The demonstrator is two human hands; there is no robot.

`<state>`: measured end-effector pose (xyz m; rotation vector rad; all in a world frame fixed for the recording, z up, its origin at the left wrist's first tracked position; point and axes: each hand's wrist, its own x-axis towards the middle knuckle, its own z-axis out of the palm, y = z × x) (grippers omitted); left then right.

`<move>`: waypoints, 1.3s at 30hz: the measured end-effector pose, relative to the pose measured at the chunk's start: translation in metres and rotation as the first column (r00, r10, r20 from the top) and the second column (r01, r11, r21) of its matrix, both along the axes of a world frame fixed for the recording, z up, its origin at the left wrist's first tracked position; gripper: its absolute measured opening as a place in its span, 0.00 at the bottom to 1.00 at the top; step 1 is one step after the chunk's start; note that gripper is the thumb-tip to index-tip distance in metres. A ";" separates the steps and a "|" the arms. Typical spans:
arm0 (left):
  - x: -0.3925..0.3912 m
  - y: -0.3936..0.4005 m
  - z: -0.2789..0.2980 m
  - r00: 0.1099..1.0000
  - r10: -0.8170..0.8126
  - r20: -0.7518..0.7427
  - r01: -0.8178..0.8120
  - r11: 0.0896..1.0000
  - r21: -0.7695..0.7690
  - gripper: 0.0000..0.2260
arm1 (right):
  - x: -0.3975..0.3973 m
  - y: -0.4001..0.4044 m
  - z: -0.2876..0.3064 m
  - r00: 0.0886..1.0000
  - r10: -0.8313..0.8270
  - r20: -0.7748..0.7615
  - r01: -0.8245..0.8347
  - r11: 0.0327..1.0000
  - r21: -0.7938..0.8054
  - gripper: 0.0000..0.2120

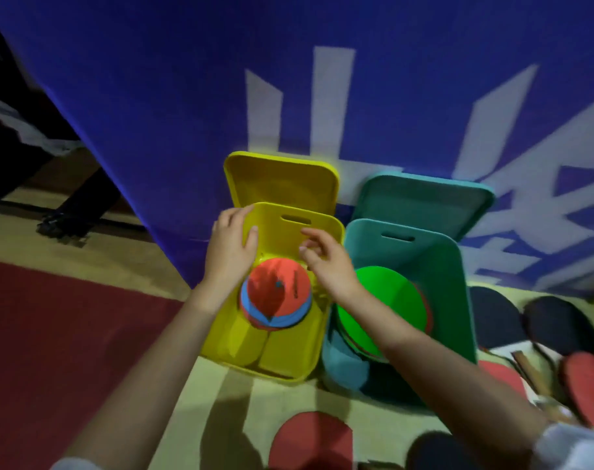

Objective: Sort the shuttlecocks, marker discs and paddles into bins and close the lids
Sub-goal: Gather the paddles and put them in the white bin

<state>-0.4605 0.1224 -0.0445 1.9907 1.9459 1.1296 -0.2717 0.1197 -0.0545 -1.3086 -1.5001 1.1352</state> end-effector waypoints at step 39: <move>0.473 -0.159 -0.151 0.822 0.524 0.225 -0.075 0.490 -0.868 0.19 | 0.562 -0.193 -0.143 0.741 -0.572 0.352 0.671 0.609 -0.423 0.29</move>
